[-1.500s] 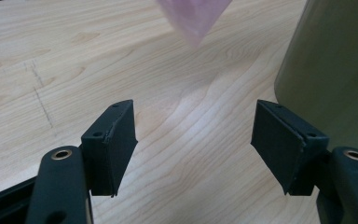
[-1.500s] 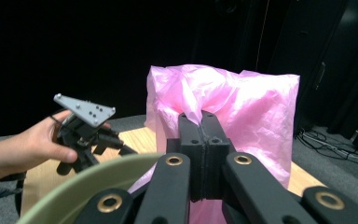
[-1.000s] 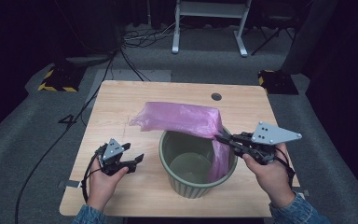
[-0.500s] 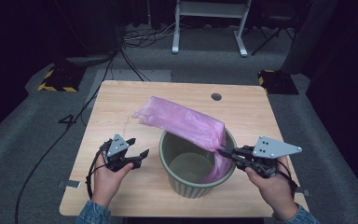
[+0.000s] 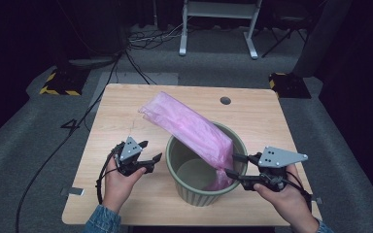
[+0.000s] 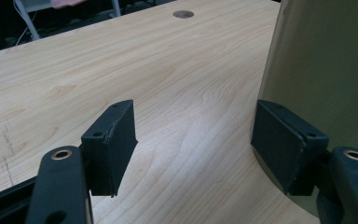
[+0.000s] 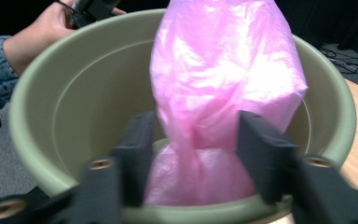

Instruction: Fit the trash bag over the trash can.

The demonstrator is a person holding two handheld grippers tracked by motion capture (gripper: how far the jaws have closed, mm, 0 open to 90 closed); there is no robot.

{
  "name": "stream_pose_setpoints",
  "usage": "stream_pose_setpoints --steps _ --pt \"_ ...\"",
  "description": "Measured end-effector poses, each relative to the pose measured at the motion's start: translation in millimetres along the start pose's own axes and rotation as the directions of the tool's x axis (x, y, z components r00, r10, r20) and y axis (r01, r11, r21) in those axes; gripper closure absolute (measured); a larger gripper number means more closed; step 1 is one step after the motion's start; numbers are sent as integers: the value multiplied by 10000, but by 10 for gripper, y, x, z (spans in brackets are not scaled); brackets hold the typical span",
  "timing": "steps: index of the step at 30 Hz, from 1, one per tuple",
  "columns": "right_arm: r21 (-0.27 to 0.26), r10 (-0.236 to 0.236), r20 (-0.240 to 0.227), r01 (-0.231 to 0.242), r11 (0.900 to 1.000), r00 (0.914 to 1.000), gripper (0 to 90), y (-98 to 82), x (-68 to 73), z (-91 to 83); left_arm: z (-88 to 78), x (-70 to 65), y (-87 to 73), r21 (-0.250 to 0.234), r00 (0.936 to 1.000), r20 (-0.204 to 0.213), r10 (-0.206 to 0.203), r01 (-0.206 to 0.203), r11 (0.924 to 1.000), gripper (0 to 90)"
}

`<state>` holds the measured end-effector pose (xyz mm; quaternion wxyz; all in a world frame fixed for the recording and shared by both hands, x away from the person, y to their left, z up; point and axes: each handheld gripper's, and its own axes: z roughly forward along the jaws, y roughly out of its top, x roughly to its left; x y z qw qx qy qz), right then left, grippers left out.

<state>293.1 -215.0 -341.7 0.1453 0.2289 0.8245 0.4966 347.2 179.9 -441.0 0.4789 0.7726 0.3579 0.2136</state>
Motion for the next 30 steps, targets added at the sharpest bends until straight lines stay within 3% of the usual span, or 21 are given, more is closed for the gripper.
stream_pose_setpoints --steps 7,13,21,30 --pt "-234 -263 412 273 9994 9988 365 169 48 -132 -46 -1 -31 0 10000 25 -17 17 10000 306" --pt "-100 -374 492 379 9992 9981 368 372 10 -79 -103 -2 -48 -3 10000 25 -67 67 10000 306" --pt "176 -499 109 497 9986 9987 336 679 -63 214 -236 5 -51 -93 10000 -25 -41 41 9999 305" --pt "488 -719 97 713 9963 9974 284 998 -165 575 -380 32 -170 48 9996 -243 -169 170 9998 304"
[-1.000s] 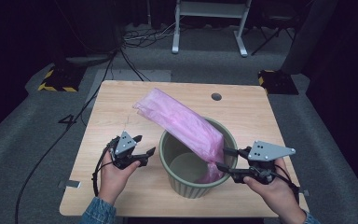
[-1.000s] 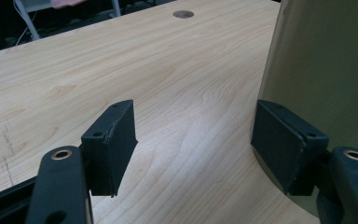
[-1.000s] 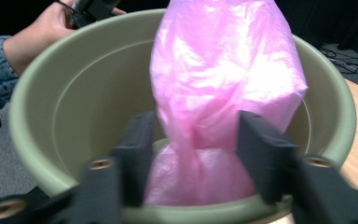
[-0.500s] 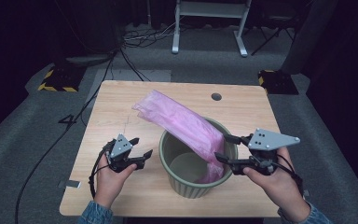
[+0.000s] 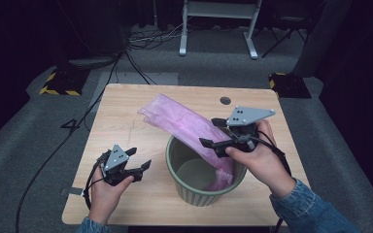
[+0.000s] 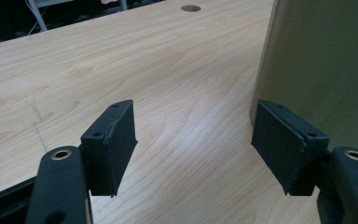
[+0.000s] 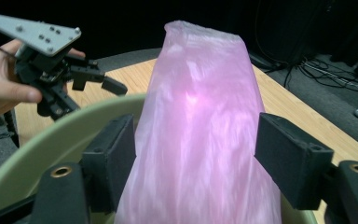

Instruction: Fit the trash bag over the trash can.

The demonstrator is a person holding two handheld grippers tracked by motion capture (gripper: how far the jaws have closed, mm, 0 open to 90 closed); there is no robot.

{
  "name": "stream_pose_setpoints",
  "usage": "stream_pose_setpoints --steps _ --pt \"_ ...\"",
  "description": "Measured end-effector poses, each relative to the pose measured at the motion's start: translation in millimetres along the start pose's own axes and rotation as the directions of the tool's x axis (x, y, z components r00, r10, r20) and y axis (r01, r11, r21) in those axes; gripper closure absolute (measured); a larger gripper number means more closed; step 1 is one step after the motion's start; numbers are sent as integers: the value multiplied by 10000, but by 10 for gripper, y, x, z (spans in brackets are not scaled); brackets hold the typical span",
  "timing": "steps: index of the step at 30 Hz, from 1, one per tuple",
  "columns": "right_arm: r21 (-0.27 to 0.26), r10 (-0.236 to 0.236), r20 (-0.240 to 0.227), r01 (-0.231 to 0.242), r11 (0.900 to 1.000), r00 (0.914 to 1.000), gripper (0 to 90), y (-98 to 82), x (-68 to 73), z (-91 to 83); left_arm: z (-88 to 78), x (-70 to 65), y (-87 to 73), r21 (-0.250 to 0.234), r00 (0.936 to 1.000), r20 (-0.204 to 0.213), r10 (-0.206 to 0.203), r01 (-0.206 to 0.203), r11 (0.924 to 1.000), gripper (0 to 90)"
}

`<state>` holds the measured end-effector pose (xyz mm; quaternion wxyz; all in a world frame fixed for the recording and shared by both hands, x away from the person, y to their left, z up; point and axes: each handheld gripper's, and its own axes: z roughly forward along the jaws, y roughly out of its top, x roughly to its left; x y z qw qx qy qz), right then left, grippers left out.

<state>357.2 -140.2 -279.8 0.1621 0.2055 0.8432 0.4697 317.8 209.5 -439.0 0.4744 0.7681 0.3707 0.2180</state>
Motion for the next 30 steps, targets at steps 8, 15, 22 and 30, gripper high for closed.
stream_pose_setpoints --steps 8,15,22,30 --pt "534 291 378 -311 9981 9989 222 34 -242 325 -58 0 -25 40 10000 -59 76 -76 10000 304" --pt "1354 522 145 -537 9893 9985 499 -48 -386 453 -7 15 -72 155 10000 -32 -84 84 9998 308" --pt "1587 553 -334 -493 9861 9979 900 -70 -354 337 19 2 -10 110 10000 74 8 -9 9999 315" --pt "1547 504 -612 -404 9871 9969 900 -165 -215 32 78 -53 115 -55 9994 263 229 -227 9997 315"
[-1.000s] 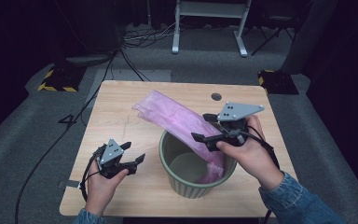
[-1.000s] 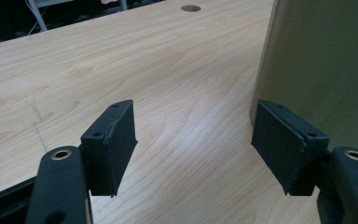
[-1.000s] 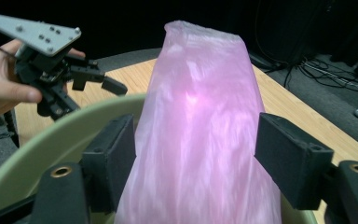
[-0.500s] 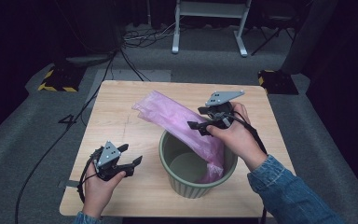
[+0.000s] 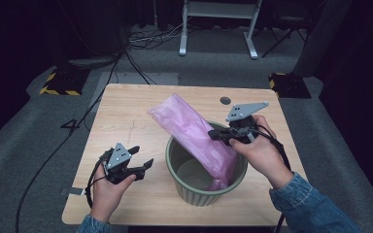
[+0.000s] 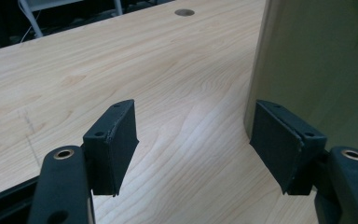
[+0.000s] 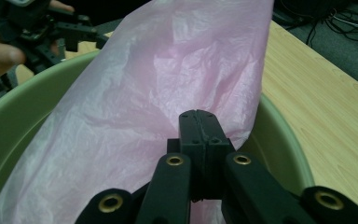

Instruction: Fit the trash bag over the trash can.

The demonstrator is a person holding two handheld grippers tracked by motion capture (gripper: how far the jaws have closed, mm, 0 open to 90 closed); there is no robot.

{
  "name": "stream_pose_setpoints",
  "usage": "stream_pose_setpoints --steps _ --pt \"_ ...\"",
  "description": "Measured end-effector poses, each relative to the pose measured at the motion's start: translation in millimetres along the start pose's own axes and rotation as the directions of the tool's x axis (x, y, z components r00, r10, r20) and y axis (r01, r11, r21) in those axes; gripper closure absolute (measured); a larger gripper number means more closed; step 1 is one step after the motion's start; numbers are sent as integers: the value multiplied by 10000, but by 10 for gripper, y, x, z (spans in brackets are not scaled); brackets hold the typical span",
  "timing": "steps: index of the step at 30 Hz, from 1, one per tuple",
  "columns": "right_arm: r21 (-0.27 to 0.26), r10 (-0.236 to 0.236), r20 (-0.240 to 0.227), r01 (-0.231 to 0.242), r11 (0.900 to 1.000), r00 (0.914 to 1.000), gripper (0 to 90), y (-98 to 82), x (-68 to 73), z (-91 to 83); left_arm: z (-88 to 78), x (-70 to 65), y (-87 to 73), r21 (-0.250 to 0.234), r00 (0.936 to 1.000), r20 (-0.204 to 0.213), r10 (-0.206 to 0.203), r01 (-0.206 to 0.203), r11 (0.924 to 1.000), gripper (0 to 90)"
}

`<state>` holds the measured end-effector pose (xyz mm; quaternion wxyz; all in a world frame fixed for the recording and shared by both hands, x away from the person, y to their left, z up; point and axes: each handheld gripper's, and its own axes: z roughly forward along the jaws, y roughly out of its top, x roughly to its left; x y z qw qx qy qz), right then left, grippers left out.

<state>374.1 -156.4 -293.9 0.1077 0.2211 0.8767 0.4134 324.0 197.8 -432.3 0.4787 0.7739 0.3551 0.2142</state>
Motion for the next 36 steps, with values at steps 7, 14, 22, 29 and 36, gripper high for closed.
stream_pose_setpoints --steps 7,14,22,29,36 --pt "-70 -184 -665 180 9998 9976 900 -240 199 -182 29 -30 36 -36 9999 81 143 -143 9999 317" --pt "613 -247 -911 303 9977 9955 900 -409 308 -169 23 -64 43 -44 9999 129 107 -106 9999 318" --pt "390 26 -131 -21 9992 9999 610 -408 248 -183 42 -63 45 -48 9998 135 148 -148 9999 318" --pt "-258 6 618 10 9997 9981 441 -327 181 -293 6 -27 23 -66 10000 41 81 -81 9999 319" --pt "-581 17 789 29 9983 9969 419 -162 105 -353 -8 -19 28 -61 10000 -3 96 -96 9999 319"
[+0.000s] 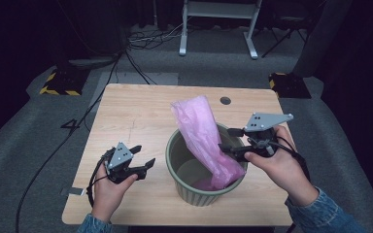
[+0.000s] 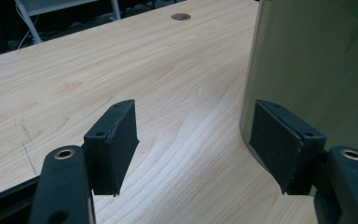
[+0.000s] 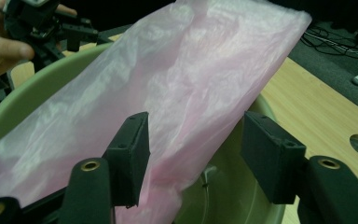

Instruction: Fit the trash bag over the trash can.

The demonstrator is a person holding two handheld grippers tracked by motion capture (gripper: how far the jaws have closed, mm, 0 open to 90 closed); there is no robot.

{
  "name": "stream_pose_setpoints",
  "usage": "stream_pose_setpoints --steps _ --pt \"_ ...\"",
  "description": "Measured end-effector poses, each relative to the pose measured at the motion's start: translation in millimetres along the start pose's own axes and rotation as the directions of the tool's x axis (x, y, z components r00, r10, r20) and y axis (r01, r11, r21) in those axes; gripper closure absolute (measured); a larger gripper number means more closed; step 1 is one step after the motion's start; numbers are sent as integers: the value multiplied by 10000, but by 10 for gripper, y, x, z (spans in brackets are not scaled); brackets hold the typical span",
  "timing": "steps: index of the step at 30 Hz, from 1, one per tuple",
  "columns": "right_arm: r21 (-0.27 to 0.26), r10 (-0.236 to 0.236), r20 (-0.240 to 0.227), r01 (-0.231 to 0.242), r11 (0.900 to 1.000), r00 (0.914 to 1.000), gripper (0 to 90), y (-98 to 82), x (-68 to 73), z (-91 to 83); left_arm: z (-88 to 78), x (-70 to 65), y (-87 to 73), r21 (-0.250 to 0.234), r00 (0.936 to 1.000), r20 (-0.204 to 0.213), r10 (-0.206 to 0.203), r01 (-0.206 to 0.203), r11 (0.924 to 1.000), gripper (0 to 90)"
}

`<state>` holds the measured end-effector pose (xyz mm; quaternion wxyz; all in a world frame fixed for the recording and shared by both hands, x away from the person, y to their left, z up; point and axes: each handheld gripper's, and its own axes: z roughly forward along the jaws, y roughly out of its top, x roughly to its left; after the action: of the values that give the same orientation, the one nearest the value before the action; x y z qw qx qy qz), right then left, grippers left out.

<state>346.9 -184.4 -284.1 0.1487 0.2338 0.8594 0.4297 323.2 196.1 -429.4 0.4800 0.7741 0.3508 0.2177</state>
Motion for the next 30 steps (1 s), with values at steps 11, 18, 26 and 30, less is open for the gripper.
stream_pose_setpoints --steps 11,18,26,30 --pt "-150 380 398 -374 9992 9985 373 234 -350 301 -103 2 5 28 9998 -215 16 -15 10000 320" --pt "92 593 410 -597 9982 9974 371 298 -499 633 -145 9 4 51 9995 -307 -17 18 10000 327" --pt "219 379 -184 -375 9991 9991 877 314 -512 764 -170 -16 74 -48 9996 -231 137 -138 9999 328" --pt "-507 -7 -190 -3 9987 9998 900 369 -439 604 -195 -28 155 -146 9994 -230 249 -253 9996 328"
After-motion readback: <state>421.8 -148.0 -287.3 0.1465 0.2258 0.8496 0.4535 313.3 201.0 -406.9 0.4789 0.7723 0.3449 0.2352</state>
